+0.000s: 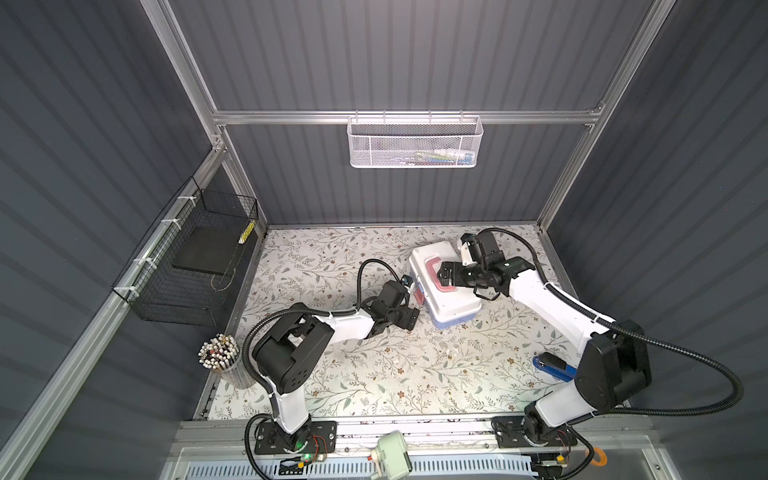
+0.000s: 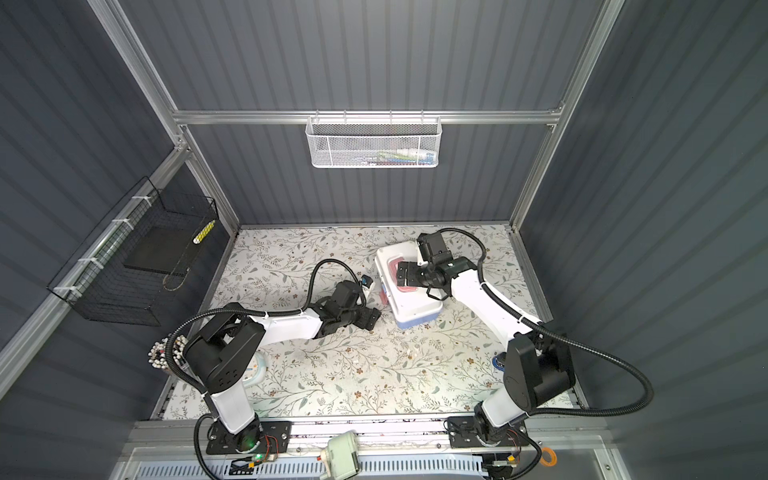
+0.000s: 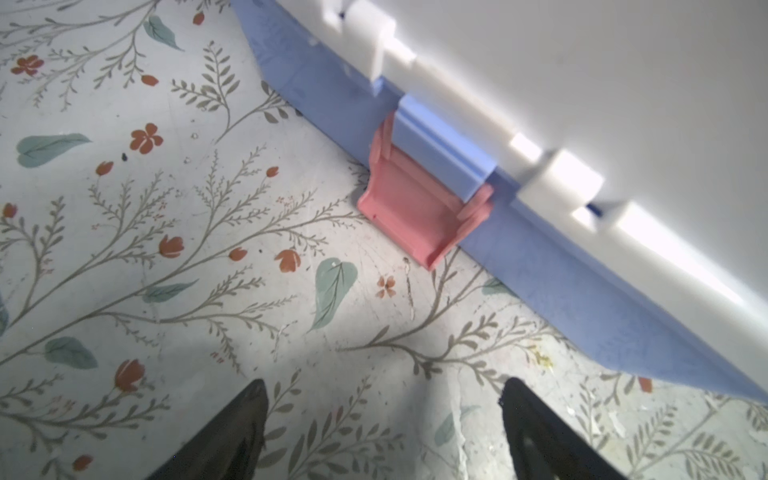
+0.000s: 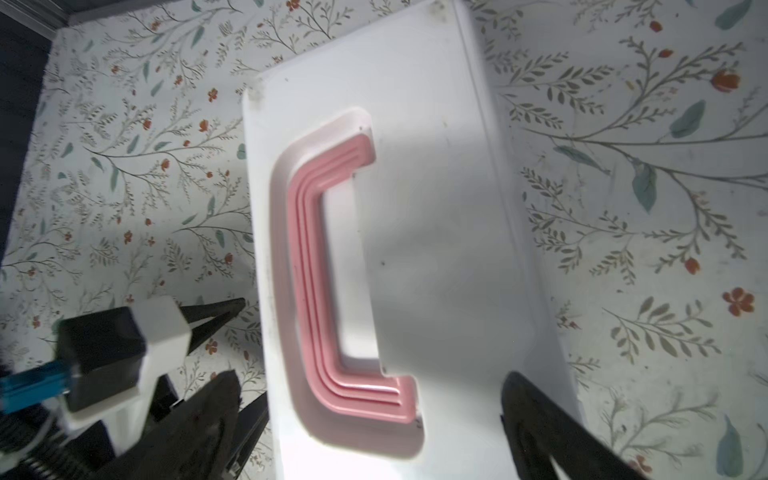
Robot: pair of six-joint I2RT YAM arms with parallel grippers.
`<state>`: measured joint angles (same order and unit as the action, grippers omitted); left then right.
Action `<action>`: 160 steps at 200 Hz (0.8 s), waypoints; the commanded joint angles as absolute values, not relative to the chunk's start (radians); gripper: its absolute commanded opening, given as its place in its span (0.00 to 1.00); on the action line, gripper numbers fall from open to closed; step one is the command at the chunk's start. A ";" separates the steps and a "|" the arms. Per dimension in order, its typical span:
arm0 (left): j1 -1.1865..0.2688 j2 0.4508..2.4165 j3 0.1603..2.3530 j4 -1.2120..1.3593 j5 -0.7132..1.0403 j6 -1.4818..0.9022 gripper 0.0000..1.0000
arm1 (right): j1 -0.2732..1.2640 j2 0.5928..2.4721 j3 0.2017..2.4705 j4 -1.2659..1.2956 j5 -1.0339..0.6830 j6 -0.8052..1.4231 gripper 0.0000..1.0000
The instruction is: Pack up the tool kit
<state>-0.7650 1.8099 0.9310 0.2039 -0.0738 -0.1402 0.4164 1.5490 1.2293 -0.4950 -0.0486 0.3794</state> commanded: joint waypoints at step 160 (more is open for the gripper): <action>-0.806 2.046 0.907 0.701 -0.306 -0.100 0.90 | 0.371 1.520 1.109 -0.410 -0.007 0.331 0.99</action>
<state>-0.7998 2.0254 0.9207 0.6151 -0.2173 -0.0929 0.3729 1.5135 1.1286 -0.4175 -0.0040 0.3424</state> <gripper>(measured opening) 0.907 0.989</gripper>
